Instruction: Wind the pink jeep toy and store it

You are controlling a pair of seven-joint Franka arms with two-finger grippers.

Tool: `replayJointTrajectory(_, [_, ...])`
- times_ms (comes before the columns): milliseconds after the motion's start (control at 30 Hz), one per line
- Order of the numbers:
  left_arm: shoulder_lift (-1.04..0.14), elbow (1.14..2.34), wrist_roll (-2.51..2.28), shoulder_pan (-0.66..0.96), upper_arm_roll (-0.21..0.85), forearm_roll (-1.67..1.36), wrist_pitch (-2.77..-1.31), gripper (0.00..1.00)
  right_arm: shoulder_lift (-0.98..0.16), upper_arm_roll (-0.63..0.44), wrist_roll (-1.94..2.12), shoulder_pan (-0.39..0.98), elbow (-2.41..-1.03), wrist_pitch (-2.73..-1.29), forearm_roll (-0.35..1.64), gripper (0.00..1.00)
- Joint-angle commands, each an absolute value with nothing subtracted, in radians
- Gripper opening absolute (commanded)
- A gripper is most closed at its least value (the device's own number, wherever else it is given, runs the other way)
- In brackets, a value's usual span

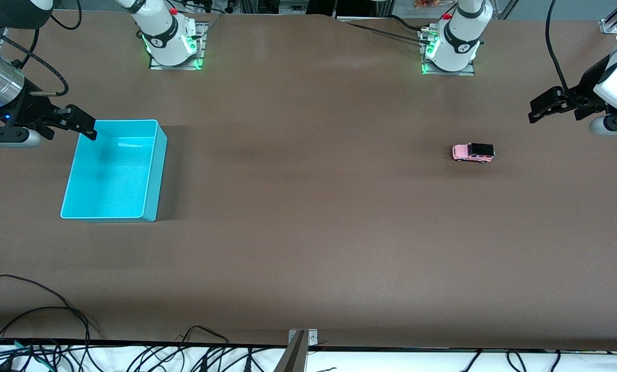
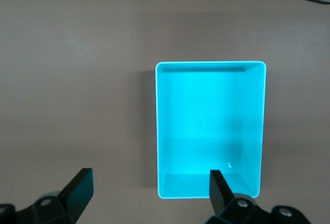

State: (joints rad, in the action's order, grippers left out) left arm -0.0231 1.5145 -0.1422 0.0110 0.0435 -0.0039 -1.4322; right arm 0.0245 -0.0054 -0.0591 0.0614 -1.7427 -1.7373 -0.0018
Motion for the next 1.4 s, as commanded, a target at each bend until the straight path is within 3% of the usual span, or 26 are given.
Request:
replayJointTrajectory(0, [-0.029, 1.499, -0.147, 0.015, 0.044, -0.009, -1.414, 1.00, 0.028, -0.002, -0.063, 0.058, -1.741, -1.740, 0.009, 1.00])
replayJointTrajectory(1368, [-0.031, 1.496, -0.149, 0.012, 0.069, -0.002, -1.413, 1.00, 0.028, -0.002, -0.063, 0.060, -1.740, -1.741, 0.008, 1.00])
